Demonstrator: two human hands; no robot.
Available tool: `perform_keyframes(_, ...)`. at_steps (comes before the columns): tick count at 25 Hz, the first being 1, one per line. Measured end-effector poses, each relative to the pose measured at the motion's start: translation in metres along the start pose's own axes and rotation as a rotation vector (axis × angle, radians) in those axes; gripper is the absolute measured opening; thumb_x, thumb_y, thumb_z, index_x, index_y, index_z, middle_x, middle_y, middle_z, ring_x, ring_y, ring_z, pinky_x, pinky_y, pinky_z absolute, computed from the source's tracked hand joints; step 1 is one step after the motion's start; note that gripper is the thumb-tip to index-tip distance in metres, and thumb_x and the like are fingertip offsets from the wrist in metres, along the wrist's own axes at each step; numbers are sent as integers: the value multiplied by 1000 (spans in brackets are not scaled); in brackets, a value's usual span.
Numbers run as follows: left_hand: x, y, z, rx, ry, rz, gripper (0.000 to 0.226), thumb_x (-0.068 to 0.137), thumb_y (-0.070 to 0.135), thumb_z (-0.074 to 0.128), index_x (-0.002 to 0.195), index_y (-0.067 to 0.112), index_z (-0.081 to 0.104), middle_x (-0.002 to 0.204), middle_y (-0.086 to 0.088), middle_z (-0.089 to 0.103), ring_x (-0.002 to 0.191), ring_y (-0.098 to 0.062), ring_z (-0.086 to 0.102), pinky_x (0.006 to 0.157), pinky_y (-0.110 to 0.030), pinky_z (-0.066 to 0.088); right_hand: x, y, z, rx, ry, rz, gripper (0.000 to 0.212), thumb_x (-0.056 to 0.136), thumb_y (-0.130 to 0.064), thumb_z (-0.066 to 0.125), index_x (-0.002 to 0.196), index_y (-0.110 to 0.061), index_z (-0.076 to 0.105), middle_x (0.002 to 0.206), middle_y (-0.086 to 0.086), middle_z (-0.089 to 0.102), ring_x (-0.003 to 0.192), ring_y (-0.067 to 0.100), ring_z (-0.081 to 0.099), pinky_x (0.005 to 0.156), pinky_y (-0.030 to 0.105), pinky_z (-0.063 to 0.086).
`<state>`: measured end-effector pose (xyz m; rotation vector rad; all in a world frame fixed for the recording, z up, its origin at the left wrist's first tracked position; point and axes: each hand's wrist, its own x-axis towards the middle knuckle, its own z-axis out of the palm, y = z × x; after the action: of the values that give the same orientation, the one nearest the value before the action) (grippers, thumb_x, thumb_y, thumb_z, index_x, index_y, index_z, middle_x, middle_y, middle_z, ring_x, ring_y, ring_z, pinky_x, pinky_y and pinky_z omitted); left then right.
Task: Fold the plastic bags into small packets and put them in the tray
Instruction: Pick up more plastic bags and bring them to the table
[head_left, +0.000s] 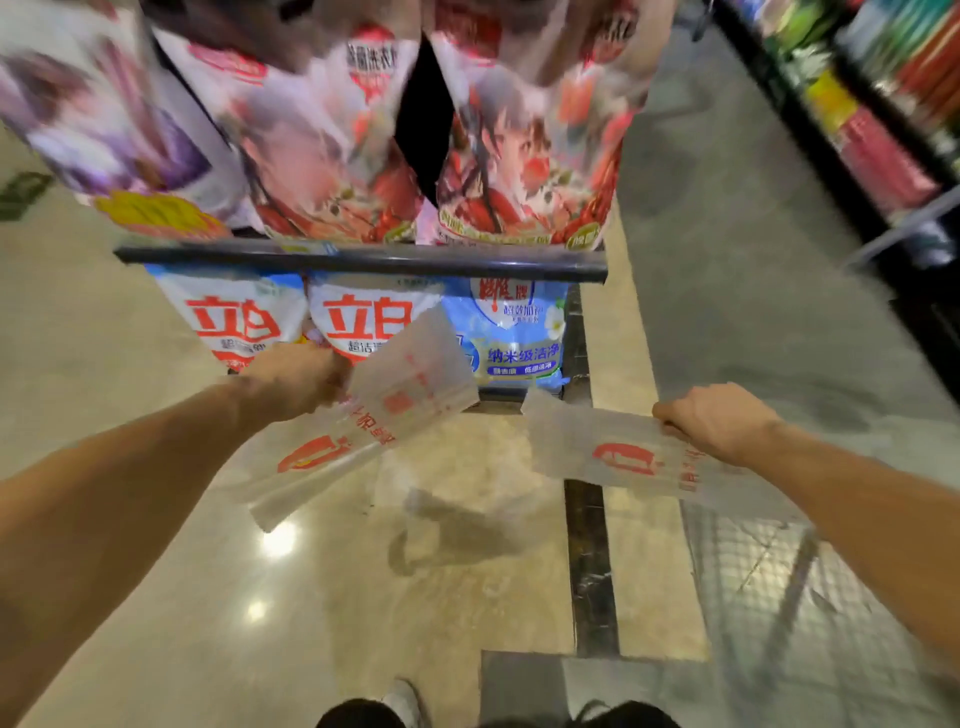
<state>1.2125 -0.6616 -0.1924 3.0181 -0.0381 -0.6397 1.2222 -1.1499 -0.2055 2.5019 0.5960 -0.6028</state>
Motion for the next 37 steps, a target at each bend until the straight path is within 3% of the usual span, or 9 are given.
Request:
perform_keyframes(5, -140, -17, -193, -7, 34, -12, 18, 87, 20, 68, 71, 27, 62, 79, 6, 73, 63, -14, 70, 70, -29, 59, -111, 37, -211, 69, 112, -32, 12, 105, -29, 46, 110, -28, 58, 104, 4, 69, 93, 30, 67, 70, 33, 43)
perform_keyframes(11, -295, -43, -359, 12, 69, -178, 13, 94, 18, 64, 82, 24, 65, 85, 7, 69, 65, -10, 68, 54, -19, 48, -201, 46, -409, 146, 234, -190, 14, 101, -24, 50, 108, -25, 63, 107, 2, 71, 86, 27, 60, 66, 28, 43)
perform_keyframes(15, -391, -69, -423, 34, 203, -339, 11, 94, 21, 63, 84, 26, 63, 84, 7, 71, 66, -11, 70, 69, -29, 60, -234, 14, -506, 335, 192, -328, 36, 83, -60, 42, 95, -35, 66, 93, -3, 64, 96, 29, 61, 66, 23, 38)
perform_keyframes(18, -459, -98, -467, 79, 336, -492, 4, 94, 25, 66, 89, 26, 65, 95, -5, 70, 80, -27, 70, 75, -34, 57, -257, -41, -568, 207, 274, -529, 34, 83, -57, 46, 91, -30, 64, 83, -7, 61, 89, 23, 61, 63, 24, 39)
perform_keyframes(22, -529, -135, -495, 107, 428, -590, 9, 96, 26, 63, 99, 20, 67, 93, -8, 61, 80, -32, 60, 70, -34, 47, -297, -129, -640, -188, 431, -735, 5, 91, -22, 57, 93, -20, 62, 83, 1, 62, 79, 27, 57, 67, 32, 46)
perform_keyframes(28, -617, -197, -478, 49, 368, -567, 7, 94, 24, 65, 92, 20, 71, 85, -2, 66, 79, -29, 65, 69, -35, 52, -341, -271, -737, -205, 705, -1049, 5, 99, -23, 57, 98, -28, 56, 104, -5, 72, 90, 19, 68, 73, 27, 45)
perform_keyframes(32, -682, -265, -455, -225, 225, -547, 14, 93, 16, 72, 92, 27, 81, 73, 14, 72, 66, -9, 70, 69, -38, 64, -357, -389, -784, -31, 822, -1085, 35, 97, -33, 68, 124, -25, 47, 99, -1, 71, 94, 26, 68, 75, 38, 52)
perform_keyframes(35, -736, -317, -433, -474, 251, -602, 11, 95, 19, 71, 93, 22, 81, 91, 5, 80, 87, -19, 76, 73, -40, 64, -364, -475, -813, 47, 893, -1133, 92, 93, -40, 73, 161, -24, 14, 94, 5, 73, 88, 28, 69, 76, 42, 55)
perform_keyframes(37, -770, -349, -416, -644, 273, -639, 18, 102, 18, 64, 98, 16, 81, 92, 5, 81, 92, -24, 77, 68, -39, 64, -371, -529, -832, 49, 905, -1213, 88, 93, -41, 72, 161, -24, 18, 95, 6, 73, 90, 28, 68, 75, 40, 50)
